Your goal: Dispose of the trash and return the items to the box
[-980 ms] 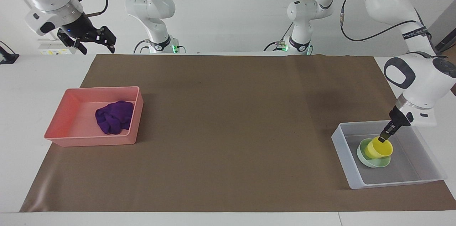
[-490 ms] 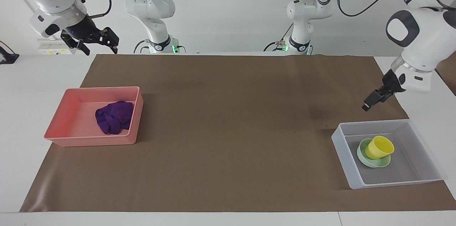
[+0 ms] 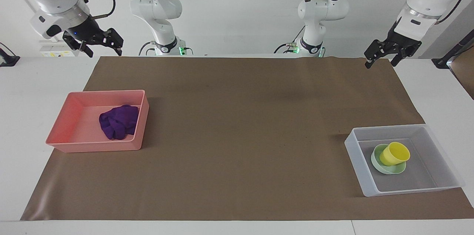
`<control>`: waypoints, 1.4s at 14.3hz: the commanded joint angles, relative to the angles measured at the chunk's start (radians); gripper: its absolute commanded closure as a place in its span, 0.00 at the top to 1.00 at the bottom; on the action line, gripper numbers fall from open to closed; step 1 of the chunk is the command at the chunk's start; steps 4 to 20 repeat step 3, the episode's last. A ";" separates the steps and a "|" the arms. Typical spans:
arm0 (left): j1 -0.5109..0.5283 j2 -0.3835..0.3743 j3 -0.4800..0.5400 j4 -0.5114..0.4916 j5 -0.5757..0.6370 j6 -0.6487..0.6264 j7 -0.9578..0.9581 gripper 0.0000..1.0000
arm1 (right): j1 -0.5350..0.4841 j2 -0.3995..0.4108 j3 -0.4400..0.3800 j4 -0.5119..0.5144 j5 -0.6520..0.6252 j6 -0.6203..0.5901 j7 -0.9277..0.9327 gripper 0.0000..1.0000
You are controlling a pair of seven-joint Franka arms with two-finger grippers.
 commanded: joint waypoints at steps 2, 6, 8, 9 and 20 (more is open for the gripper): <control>-0.007 0.040 0.004 0.041 0.015 -0.028 0.050 1.00 | -0.008 -0.030 0.006 -0.038 -0.011 0.023 -0.016 1.00; -0.006 0.040 0.004 0.042 0.016 -0.033 0.050 1.00 | -0.009 -0.030 0.006 -0.038 -0.011 0.024 -0.017 1.00; -0.006 0.040 0.004 0.042 0.016 -0.033 0.050 1.00 | -0.009 -0.030 0.006 -0.038 -0.011 0.024 -0.017 1.00; -0.006 0.040 0.004 0.042 0.016 -0.033 0.050 1.00 | -0.009 -0.030 0.006 -0.038 -0.011 0.024 -0.017 1.00; -0.006 0.040 0.004 0.042 0.016 -0.033 0.050 1.00 | -0.009 -0.030 0.006 -0.038 -0.011 0.024 -0.017 1.00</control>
